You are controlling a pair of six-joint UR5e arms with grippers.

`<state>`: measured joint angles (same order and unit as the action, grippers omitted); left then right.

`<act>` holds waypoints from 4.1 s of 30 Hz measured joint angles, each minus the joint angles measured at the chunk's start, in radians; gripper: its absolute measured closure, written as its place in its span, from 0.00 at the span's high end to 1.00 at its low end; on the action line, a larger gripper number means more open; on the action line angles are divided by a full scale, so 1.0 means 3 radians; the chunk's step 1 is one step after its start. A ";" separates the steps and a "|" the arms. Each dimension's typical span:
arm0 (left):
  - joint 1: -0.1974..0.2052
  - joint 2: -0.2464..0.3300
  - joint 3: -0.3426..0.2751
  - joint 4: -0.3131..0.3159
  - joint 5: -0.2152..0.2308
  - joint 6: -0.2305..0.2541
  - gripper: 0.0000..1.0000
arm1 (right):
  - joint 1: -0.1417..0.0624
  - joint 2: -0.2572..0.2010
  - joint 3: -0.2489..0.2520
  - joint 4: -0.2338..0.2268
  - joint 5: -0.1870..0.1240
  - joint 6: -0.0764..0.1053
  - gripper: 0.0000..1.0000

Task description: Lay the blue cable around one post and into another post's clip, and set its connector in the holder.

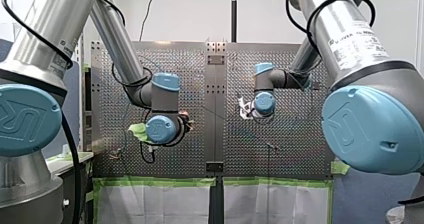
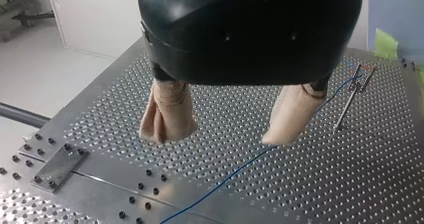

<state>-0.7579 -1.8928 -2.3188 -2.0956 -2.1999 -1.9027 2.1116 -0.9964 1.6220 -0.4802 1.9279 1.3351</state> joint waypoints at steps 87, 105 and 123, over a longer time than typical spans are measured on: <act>0.0570 -0.0001 -0.0047 -0.0085 0.0496 -0.0078 1.00 | 0.0671 -0.0079 0.1151 -0.1326 -0.0848 0.0874 0.95; 0.0415 0.0003 -0.0047 -0.0246 0.0030 0.0208 1.00 | 0.0635 -0.0082 0.1151 -0.1116 -0.0891 0.0851 0.95; 0.0409 0.0003 -0.0057 -0.0382 -0.0017 0.0304 1.00 | 0.0649 -0.0087 0.1152 -0.1080 -0.0883 0.0792 0.95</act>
<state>-0.6353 -1.8919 -2.3359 -2.2102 -2.2050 -1.8115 2.3065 -1.0225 1.9675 -0.8041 1.6630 1.5726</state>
